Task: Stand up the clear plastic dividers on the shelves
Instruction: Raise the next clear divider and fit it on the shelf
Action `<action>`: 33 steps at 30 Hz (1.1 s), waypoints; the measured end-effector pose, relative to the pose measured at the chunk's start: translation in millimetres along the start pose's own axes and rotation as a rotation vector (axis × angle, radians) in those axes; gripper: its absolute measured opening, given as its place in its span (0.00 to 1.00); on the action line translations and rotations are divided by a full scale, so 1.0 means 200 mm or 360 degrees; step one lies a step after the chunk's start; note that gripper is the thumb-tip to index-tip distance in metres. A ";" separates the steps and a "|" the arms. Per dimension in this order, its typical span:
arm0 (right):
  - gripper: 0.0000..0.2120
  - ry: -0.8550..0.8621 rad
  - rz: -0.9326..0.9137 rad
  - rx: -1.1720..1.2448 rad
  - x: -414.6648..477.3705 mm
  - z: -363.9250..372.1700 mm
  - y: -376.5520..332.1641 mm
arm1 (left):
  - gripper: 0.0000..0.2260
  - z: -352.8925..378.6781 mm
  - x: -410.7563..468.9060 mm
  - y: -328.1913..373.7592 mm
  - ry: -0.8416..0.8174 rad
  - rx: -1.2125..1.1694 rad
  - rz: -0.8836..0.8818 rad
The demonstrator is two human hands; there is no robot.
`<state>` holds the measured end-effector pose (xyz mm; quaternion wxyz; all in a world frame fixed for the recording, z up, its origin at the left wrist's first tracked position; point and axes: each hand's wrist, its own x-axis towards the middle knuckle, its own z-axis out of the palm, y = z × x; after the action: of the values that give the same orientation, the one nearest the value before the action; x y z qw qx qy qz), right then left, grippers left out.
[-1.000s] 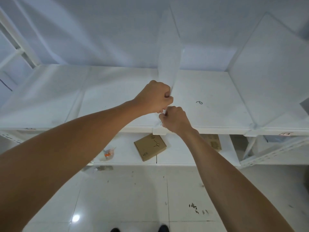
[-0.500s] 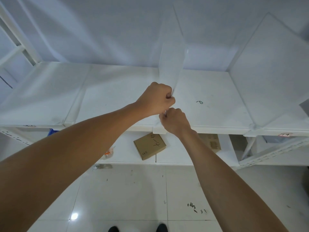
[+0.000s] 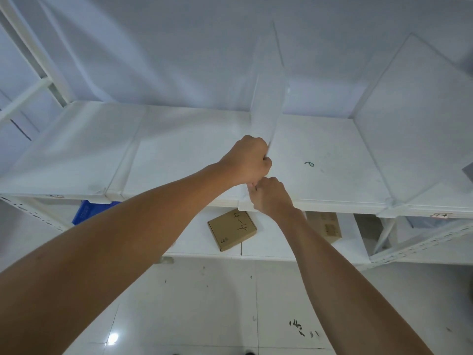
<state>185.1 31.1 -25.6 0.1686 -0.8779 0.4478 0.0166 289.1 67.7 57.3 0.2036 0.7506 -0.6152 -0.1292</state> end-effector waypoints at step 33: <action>0.20 0.0012 0.0093 0.0063 -0.02 0.04 -0.02 | 0.16 0.14 0.00 -0.12 -0.0006 -0.0137 -0.0151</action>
<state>187.4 39.0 -31.0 0.1836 -0.8610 0.4742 0.0093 297.8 68.0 20.8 0.2281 0.7692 -0.5733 -0.1665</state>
